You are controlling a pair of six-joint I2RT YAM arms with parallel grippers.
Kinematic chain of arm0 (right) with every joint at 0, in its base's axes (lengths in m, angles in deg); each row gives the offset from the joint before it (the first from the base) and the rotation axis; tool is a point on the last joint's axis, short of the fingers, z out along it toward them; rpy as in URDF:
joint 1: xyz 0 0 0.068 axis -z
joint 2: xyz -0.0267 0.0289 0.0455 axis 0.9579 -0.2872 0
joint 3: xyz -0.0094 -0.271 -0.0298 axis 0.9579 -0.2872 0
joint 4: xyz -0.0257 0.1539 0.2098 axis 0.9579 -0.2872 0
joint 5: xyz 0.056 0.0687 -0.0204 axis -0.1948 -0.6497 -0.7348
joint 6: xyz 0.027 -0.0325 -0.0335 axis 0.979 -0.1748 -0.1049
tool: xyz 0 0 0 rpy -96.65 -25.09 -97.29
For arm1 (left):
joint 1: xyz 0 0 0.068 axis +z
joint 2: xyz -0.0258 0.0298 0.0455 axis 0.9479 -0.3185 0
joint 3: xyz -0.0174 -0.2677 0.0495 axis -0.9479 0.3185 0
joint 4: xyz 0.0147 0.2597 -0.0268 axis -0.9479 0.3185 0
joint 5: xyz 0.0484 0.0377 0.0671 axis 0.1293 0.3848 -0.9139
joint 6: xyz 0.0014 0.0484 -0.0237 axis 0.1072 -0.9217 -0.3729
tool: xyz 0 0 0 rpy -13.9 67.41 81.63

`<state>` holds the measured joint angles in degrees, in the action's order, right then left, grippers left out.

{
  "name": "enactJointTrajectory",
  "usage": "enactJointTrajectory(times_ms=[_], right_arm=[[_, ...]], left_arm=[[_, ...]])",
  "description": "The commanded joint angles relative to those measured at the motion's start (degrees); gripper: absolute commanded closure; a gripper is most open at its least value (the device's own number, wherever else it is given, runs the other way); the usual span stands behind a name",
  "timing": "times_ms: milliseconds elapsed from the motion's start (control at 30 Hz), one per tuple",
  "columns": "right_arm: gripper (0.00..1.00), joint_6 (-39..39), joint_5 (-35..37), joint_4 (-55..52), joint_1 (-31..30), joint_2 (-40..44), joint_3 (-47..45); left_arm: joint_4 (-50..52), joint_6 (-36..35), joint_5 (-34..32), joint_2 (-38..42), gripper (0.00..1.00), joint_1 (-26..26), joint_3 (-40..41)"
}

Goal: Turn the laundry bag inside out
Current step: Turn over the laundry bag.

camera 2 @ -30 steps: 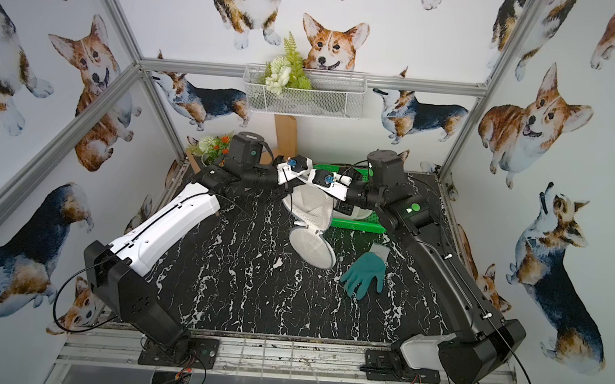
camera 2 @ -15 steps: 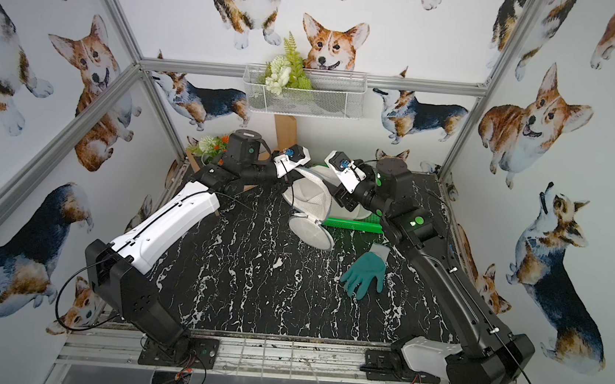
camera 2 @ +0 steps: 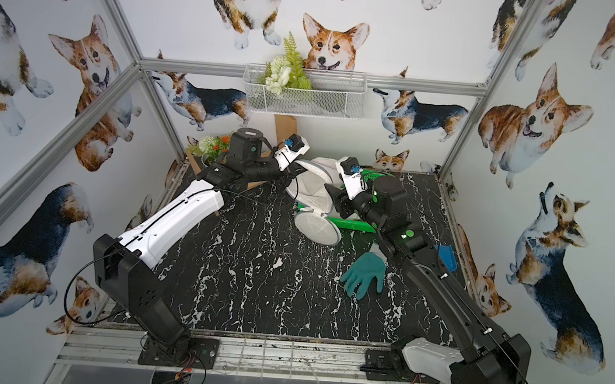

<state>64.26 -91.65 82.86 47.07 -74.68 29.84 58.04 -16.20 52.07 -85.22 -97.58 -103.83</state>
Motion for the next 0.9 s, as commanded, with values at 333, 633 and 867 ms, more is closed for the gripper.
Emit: enactJointTrajectory(times_ms=[333, 633, 867], right_arm=[[0.56, 3.97, -0.73, 8.26, -0.04, -2.79, 0.12], [0.79, 3.68, 1.94, 10.04, -0.04, -4.55, 0.65], [1.0, 8.95, 4.61, 8.01, 3.17, -5.42, 3.56]], left_arm=[[-1.63, 0.94, -0.5, 0.66, 1.0, 0.22, 0.17], [-2.15, 1.66, 0.12, 0.67, 1.0, 0.57, 0.28], [3.41, -6.78, 0.89, 0.67, 1.0, 0.58, 1.17]])
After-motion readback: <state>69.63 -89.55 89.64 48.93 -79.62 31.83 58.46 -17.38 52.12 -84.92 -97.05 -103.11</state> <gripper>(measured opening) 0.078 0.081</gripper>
